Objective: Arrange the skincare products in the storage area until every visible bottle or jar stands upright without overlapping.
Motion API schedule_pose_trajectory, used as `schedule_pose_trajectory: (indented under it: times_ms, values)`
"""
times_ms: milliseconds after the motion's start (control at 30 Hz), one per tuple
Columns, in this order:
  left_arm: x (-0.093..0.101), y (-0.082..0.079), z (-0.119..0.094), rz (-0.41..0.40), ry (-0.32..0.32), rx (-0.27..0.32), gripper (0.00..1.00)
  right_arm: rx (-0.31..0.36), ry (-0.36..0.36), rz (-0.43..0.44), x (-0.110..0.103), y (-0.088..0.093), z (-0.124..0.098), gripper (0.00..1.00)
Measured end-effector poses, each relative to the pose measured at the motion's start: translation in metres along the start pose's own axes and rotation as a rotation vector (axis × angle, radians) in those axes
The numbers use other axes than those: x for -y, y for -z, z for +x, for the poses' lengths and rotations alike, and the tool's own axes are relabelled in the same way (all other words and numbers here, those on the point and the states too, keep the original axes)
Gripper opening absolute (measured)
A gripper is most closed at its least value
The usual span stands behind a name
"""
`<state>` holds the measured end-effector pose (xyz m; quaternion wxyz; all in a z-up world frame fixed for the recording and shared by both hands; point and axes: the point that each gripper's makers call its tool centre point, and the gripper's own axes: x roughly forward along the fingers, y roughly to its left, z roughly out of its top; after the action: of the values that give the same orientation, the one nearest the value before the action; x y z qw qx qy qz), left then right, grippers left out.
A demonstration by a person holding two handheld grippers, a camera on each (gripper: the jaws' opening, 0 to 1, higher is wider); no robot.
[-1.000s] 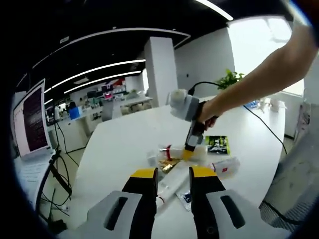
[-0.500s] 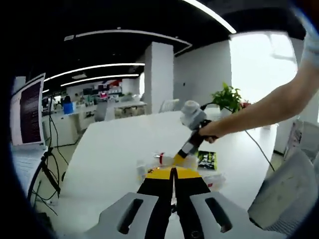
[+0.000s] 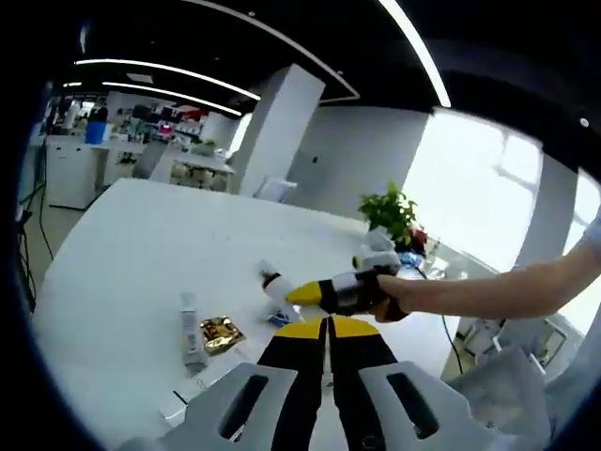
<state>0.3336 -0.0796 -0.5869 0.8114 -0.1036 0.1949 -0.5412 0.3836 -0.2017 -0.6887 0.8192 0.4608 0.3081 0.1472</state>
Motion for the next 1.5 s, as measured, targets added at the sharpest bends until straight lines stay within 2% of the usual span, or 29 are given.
schedule_pose_trajectory:
  times_ms: [67, 100, 133, 200, 333, 367, 433, 500, 567, 600, 633, 700, 767, 833, 867, 933, 967, 1000, 1033, 1067, 1100, 1167, 1233, 1300, 1433, 1500]
  values:
    - [0.0, 0.001, 0.012, -0.007, 0.015, -0.015, 0.24, 0.021, -0.023, -0.015, -0.005, -0.001, -0.01, 0.25]
    - [-0.001, 0.001, 0.017, -0.008, 0.014, -0.015, 0.31, 0.024, -0.036, -0.026, -0.009, 0.001, -0.015, 0.25]
    - [-0.001, 0.005, 0.023, -0.013, 0.027, -0.043, 0.37, 0.035, -0.053, -0.04, -0.013, 0.001, -0.018, 0.25]
    - [-0.002, 0.005, 0.031, -0.034, 0.054, -0.049, 0.44, 0.038, -0.078, -0.055, -0.021, 0.004, -0.025, 0.25]
    - [0.016, 0.008, 0.051, -0.143, 0.143, -0.064, 0.72, 0.052, -0.154, -0.112, -0.046, 0.013, -0.041, 0.25]
    - [0.021, 0.006, 0.055, -0.163, 0.168, -0.058, 0.76, 0.047, -0.18, -0.129, -0.053, 0.018, -0.045, 0.25]
    - [0.024, 0.004, 0.06, -0.157, 0.174, -0.048, 0.86, 0.051, -0.21, -0.162, -0.063, 0.024, -0.051, 0.25]
    - [0.033, 0.002, 0.064, -0.189, 0.205, -0.049, 0.94, 0.045, -0.232, -0.163, -0.071, 0.033, -0.057, 0.25]
    - [0.042, -0.002, 0.066, -0.25, 0.255, -0.041, 0.92, 0.049, -0.256, -0.172, -0.078, 0.041, -0.061, 0.25]
    - [0.044, -0.004, 0.068, -0.289, 0.268, -0.027, 0.88, 0.053, -0.272, -0.177, -0.082, 0.045, -0.064, 0.25]
    - [0.045, -0.005, 0.069, -0.291, 0.271, -0.022, 0.85, 0.052, -0.28, -0.176, -0.085, 0.048, -0.065, 0.25]
    - [0.046, -0.004, 0.071, -0.299, 0.269, -0.029, 0.86, 0.053, -0.298, -0.194, -0.092, 0.055, -0.067, 0.25]
    - [0.049, 0.001, 0.073, -0.29, 0.274, -0.056, 0.82, 0.047, -0.307, -0.208, -0.097, 0.06, -0.068, 0.25]
    - [0.049, 0.004, 0.073, -0.295, 0.272, -0.064, 0.69, 0.046, -0.314, -0.219, -0.1, 0.066, -0.068, 0.25]
    - [0.05, 0.002, 0.073, -0.324, 0.279, -0.058, 0.65, 0.051, -0.32, -0.216, -0.101, 0.067, -0.069, 0.25]
    - [0.049, -0.005, 0.07, -0.366, 0.284, -0.023, 0.6, 0.061, -0.344, -0.214, -0.106, 0.069, -0.072, 0.25]
    - [0.048, -0.005, 0.068, -0.366, 0.283, -0.024, 0.56, 0.064, -0.359, -0.215, -0.108, 0.07, -0.074, 0.25]
    - [0.049, -0.006, 0.066, -0.356, 0.284, -0.026, 0.45, 0.064, -0.366, -0.216, -0.11, 0.071, -0.075, 0.25]
    - [0.047, -0.007, 0.064, -0.311, 0.28, -0.015, 0.39, 0.065, -0.373, -0.221, -0.113, 0.072, -0.077, 0.25]
    - [0.053, -0.009, 0.064, -0.362, 0.306, -0.017, 0.36, 0.062, -0.372, -0.222, -0.114, 0.072, -0.077, 0.25]
    - [0.056, -0.012, 0.064, -0.383, 0.329, -0.016, 0.34, 0.057, -0.376, -0.243, -0.116, 0.075, -0.077, 0.25]
    - [0.059, -0.017, 0.064, -0.36, 0.34, 0.024, 0.33, 0.058, -0.386, -0.259, -0.119, 0.076, -0.077, 0.25]
    - [0.064, -0.021, 0.063, -0.398, 0.357, 0.048, 0.3, 0.053, -0.407, -0.262, -0.122, 0.078, -0.078, 0.25]
    - [0.068, -0.024, 0.061, -0.467, 0.382, 0.062, 0.28, 0.045, -0.408, -0.304, -0.123, 0.081, -0.078, 0.25]
    - [0.069, -0.028, 0.056, -0.529, 0.413, 0.127, 0.25, 0.021, -0.412, -0.379, -0.124, 0.084, -0.079, 0.26]
    - [0.069, -0.026, 0.055, -0.519, 0.418, 0.142, 0.25, 0.0, -0.406, -0.416, -0.124, 0.085, -0.079, 0.26]
